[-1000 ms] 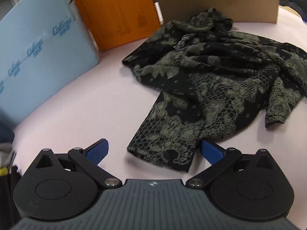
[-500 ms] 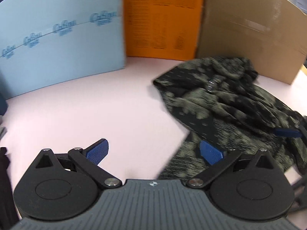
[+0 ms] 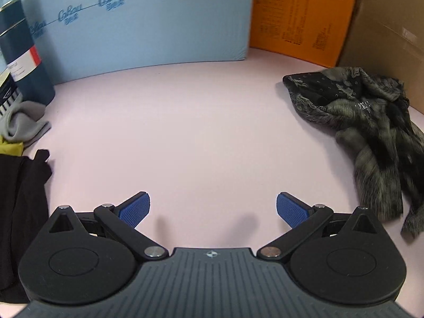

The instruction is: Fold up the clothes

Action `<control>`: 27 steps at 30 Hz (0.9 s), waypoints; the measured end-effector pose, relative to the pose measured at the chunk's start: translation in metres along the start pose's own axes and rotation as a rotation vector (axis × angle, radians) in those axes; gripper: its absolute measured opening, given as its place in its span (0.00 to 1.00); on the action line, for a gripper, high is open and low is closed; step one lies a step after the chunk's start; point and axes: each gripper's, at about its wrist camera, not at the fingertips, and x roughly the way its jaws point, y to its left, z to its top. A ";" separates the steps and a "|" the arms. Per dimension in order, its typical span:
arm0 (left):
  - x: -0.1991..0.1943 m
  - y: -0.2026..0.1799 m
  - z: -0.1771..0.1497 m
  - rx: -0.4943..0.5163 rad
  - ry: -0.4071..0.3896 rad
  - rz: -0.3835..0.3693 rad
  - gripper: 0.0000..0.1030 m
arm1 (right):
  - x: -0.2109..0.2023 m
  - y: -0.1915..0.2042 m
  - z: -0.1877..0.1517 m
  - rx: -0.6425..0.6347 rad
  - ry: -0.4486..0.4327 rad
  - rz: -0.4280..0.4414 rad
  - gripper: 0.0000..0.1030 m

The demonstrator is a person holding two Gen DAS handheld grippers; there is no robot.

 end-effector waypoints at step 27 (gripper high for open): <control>0.009 -0.137 -0.004 0.813 -0.209 -0.091 0.96 | -0.105 0.062 -0.063 -0.436 0.024 -0.301 0.79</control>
